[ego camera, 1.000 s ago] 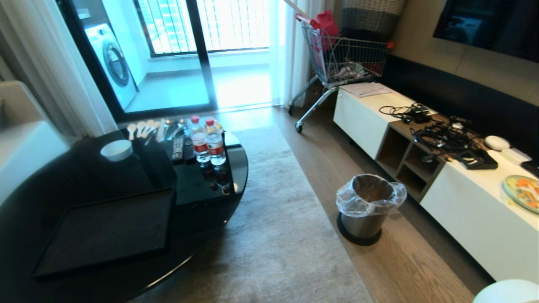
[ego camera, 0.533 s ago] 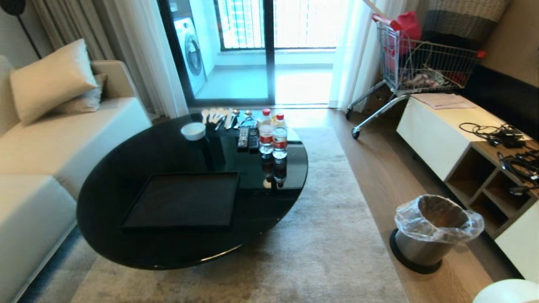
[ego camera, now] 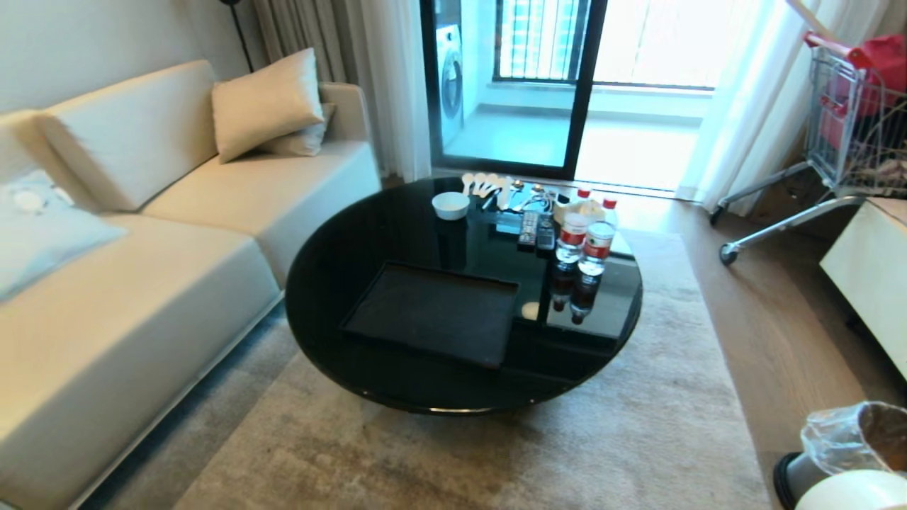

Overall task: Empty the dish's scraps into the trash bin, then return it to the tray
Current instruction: Put the bowl back to the table

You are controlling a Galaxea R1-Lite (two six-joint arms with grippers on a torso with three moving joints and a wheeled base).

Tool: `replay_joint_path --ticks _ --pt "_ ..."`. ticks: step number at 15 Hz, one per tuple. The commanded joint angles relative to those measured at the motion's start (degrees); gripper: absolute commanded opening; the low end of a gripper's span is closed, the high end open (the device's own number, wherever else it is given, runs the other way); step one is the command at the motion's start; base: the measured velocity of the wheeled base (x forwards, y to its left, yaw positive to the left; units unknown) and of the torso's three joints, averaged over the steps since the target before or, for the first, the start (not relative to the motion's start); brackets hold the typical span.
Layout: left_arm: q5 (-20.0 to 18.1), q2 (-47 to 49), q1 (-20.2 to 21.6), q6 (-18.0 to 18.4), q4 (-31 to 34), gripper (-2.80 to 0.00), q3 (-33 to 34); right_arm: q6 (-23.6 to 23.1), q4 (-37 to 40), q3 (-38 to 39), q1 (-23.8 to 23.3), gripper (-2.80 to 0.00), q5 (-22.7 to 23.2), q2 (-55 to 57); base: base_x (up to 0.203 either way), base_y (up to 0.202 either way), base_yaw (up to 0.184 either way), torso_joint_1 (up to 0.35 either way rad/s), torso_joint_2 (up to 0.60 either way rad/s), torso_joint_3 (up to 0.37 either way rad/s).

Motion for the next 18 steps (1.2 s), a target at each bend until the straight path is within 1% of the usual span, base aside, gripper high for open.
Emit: replay_joint_path --ticks 1,3,18 --pt "0.02 -0.02 0.00 -0.04 -0.02 -2.80 0.00 -0.04 -0.03 0.00 -0.01 -2.80 0.04 0.07 -0.001 -0.007 0.159 -0.001 0.00 0.001" --pt "0.02 -0.02 0.00 -0.04 -0.02 -2.80 0.00 -0.04 -0.03 0.00 -0.01 -2.80 0.04 0.07 -0.001 -0.003 0.109 0.003 0.00 0.005" --pt "0.02 -0.02 0.00 0.05 -0.02 -2.80 0.00 -0.04 -0.03 0.00 -0.01 -2.80 0.04 0.07 0.000 0.000 0.000 0.000 0.00 0.000"
